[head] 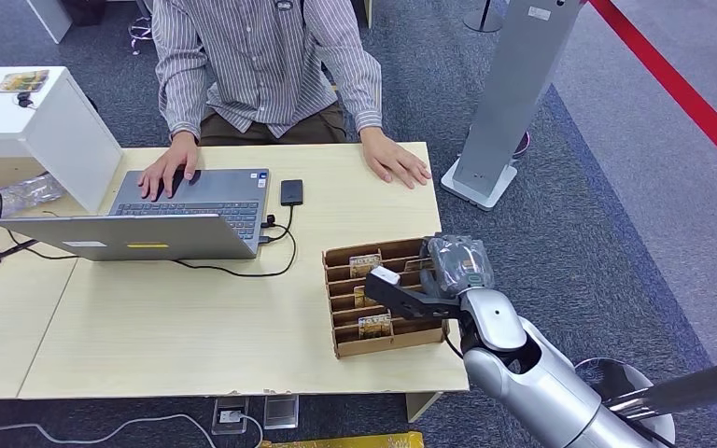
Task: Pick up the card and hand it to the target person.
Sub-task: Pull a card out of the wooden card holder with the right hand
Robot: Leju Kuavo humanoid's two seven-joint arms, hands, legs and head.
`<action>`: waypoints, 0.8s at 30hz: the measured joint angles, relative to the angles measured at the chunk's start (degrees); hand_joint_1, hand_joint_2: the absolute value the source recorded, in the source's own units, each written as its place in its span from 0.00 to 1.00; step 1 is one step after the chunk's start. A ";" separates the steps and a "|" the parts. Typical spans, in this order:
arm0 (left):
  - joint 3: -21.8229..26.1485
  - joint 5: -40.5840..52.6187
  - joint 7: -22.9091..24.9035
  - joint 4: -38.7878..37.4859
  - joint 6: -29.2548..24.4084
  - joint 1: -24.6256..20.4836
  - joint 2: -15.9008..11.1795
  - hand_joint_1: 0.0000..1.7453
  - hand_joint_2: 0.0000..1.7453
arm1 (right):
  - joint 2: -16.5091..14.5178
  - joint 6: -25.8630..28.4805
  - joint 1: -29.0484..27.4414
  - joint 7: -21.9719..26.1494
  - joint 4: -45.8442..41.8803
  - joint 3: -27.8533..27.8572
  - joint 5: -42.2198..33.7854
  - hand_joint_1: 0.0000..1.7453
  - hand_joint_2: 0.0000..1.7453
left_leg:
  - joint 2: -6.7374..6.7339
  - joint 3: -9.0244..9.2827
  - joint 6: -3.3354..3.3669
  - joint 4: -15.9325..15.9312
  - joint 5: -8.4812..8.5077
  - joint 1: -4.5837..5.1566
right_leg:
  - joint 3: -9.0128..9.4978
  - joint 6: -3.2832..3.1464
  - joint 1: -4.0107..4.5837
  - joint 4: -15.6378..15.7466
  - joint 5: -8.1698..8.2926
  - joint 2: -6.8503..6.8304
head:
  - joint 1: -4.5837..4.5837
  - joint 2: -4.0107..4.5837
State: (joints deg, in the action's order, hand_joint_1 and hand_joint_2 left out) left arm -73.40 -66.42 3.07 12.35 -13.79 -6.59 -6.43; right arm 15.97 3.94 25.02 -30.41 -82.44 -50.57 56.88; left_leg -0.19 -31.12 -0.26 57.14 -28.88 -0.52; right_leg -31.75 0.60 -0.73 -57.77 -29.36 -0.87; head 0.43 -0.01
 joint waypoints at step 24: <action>0.00 0.10 -0.41 0.00 0.26 0.00 0.00 0.00 0.00 | -2.07 0.85 0.06 1.89 0.66 -2.15 -1.01 0.84 1.00 | 0.00 0.01 0.00 0.00 0.00 0.00 | 0.00 0.00 0.00 0.00 0.00 0.00 | -0.03 -0.01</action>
State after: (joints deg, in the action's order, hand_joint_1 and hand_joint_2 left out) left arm -73.40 -66.32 2.66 12.35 -13.53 -6.60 -6.43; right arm 13.90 4.79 25.08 -28.52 -81.79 -52.72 55.87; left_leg -0.19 -31.11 -0.26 57.14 -28.88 -0.52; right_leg -31.75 0.60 -0.73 -57.77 -29.36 -0.88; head 0.40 -0.01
